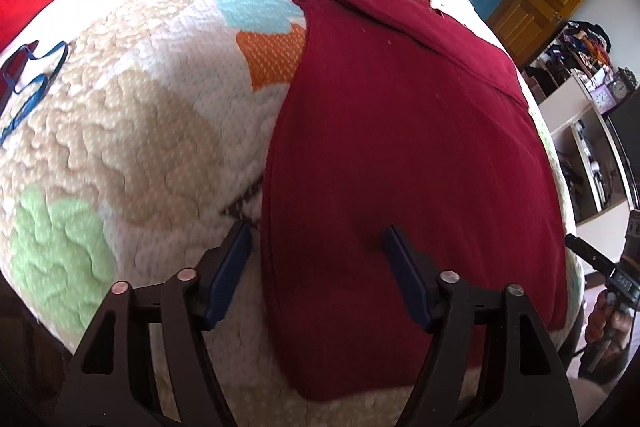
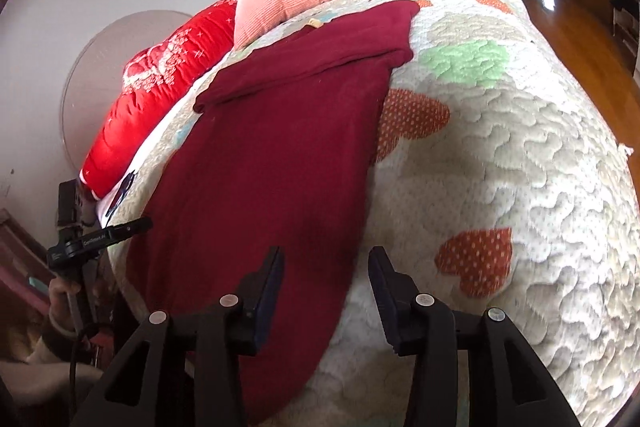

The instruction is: Fold small clothes

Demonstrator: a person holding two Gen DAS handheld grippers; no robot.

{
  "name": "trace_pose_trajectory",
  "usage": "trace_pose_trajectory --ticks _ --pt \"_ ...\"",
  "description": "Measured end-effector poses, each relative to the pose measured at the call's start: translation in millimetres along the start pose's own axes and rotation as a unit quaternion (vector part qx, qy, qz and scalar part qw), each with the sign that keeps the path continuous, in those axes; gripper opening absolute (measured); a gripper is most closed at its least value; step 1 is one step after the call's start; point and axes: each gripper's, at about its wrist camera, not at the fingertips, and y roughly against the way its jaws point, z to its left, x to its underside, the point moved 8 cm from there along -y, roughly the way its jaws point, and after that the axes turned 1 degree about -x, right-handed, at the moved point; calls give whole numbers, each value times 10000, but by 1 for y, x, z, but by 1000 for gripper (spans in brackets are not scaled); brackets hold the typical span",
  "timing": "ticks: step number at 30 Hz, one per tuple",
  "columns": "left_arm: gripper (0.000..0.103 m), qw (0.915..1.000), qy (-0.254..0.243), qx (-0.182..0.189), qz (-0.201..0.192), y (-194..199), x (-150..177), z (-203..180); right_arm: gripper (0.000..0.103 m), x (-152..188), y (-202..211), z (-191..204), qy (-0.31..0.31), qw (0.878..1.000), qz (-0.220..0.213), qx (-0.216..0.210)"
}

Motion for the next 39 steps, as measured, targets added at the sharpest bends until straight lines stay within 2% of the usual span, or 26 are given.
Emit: trace_pose_trajectory --ticks 4,6,9,14,20,26,31,32,34,36,39 --pt "73 9999 -114 -85 -6 4 15 -1 46 26 4 1 -68 9997 185 -152" --pt "79 9997 -231 -90 24 4 21 -4 47 35 5 6 -18 9995 205 -240" --pt "79 9986 -468 -233 63 3 24 -8 48 43 4 13 68 9991 256 -329" --pt "80 9987 -443 -214 110 5 30 -9 48 57 6 24 154 9978 336 -545" --pt "80 9991 -401 -79 88 7 34 -5 49 60 -5 29 232 9956 433 -801" --pt "90 9986 -517 -105 78 5 35 -12 51 57 -13 37 175 9923 464 -1132" --pt "90 9976 -667 -153 26 4 36 -16 51 56 -16 39 32 9887 400 -1447" --pt "86 9975 -688 -153 8 5 36 -16 51 56 -17 41 81 9884 404 -1464" --pt "74 9974 -712 -140 -41 7 37 -16 36 56 -17 44 118 9869 428 -1552" --pt "58 9977 -678 12 -54 10 38 -15 27 56 -19 46 17 9845 471 -1692" --pt "49 9977 -661 150 -50 15 41 -12 27 55 -23 46 -36 9825 524 -1785"
